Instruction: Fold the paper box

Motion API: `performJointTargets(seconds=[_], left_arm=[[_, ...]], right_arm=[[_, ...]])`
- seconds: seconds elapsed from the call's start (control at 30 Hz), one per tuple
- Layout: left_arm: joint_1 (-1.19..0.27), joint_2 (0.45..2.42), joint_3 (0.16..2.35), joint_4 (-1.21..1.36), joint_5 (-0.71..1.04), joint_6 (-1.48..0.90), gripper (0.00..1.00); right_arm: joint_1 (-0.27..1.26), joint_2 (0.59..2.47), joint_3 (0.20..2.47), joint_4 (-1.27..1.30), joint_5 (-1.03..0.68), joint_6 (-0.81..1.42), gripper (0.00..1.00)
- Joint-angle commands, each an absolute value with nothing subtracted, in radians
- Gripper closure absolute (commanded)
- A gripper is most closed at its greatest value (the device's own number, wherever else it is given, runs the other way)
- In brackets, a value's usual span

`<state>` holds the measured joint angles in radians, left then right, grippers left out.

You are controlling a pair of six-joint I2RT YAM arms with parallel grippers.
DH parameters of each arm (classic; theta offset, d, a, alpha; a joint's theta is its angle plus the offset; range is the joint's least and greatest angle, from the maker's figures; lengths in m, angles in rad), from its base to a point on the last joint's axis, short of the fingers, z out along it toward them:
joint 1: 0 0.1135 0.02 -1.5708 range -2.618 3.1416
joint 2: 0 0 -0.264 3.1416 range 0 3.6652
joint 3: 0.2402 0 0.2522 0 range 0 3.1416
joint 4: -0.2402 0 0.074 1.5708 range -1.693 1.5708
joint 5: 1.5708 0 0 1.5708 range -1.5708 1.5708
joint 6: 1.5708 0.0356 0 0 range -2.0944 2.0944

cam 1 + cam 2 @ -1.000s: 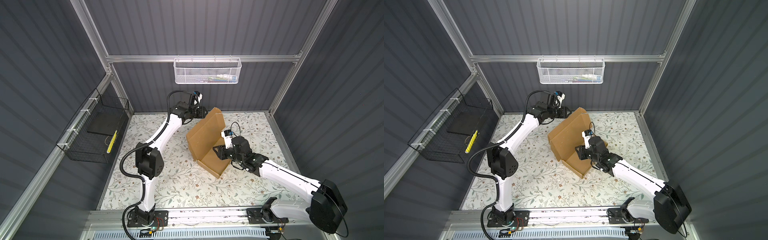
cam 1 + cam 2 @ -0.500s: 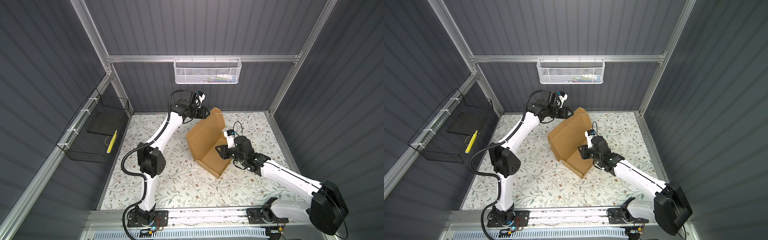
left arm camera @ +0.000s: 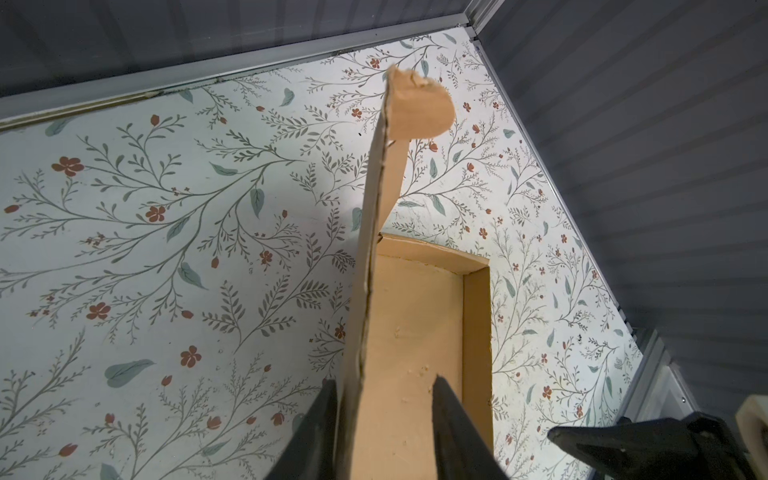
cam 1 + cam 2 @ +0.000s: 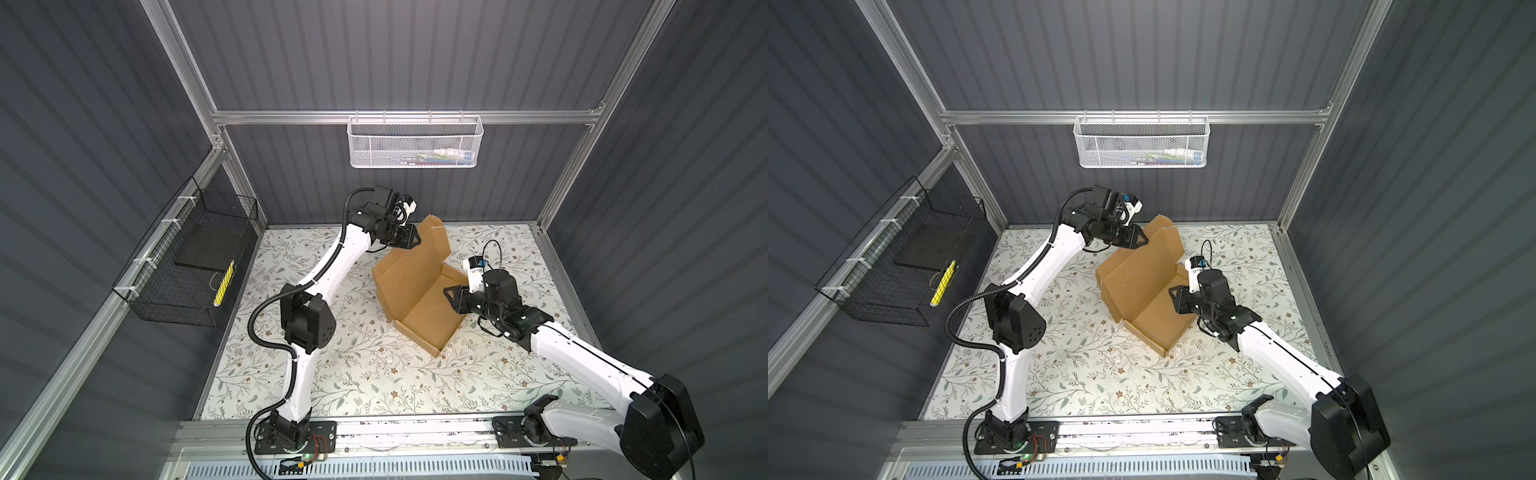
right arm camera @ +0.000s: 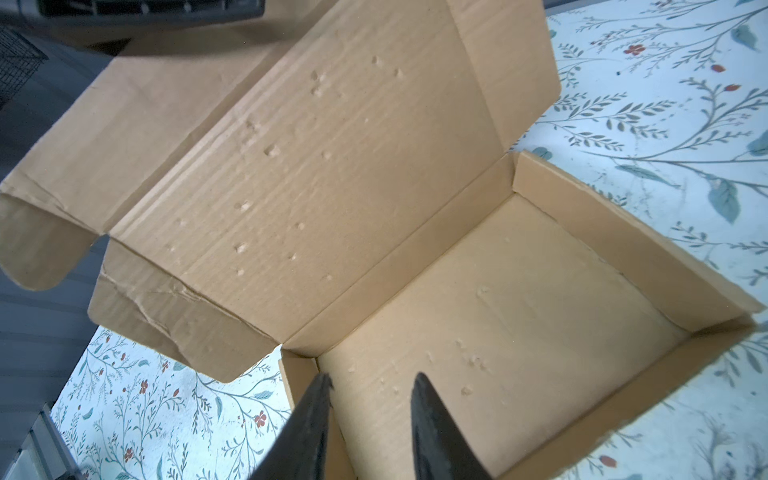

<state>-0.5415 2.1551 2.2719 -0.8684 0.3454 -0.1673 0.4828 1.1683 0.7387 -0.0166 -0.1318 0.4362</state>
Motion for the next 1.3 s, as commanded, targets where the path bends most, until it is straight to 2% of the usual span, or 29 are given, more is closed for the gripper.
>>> performJointTargets(seconds=[0.0,0.3,0.53,0.7,1.03,1.27], left_arm=[[-0.569,2.166,2.307,-0.934,0.313,-0.109,0.67],[-0.584,2.137,2.260,-0.946,0.244,-0.066,0.82],[-0.586,2.131,2.269,-0.961,0.222,-0.028,0.91],[-0.586,2.125,2.276,-0.975,0.219,0.017,0.94],[-0.586,2.109,2.293,-1.008,0.203,0.111,1.00],[-0.586,2.063,2.266,-1.040,0.207,0.223,1.00]], right_arm=[[0.453,1.129,0.716,-0.038,-0.137,0.418,0.64],[0.376,1.079,0.700,-0.063,-0.152,0.408,0.64],[0.345,1.066,0.694,-0.063,-0.161,0.404,0.64],[0.333,1.059,0.689,-0.061,-0.160,0.409,0.63],[0.311,1.043,0.691,-0.061,-0.154,0.409,0.54],[0.303,1.055,0.719,-0.073,-0.156,0.381,0.48]])
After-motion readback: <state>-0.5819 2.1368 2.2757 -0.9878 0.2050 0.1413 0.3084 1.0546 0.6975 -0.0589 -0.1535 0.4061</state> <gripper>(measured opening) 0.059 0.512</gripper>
